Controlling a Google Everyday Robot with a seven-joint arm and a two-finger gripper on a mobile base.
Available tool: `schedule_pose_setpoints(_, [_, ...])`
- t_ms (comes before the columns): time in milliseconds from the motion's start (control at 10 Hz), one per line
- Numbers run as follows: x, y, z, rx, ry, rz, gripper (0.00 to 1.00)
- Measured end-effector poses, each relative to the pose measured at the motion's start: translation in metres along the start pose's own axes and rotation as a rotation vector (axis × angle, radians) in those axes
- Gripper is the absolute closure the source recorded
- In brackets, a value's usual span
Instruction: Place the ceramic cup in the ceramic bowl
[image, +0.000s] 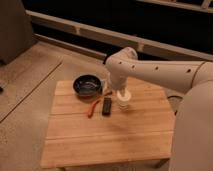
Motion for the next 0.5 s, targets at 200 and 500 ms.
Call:
schedule_pose_setpoints(200, [-0.014, 0.0, 0.001, 0.013, -0.019, -0.063, 0.35])
schedule_pose_setpoints(500, [-0.013, -0.005, 0.024, 0.022, 0.008, -0.114, 0.35])
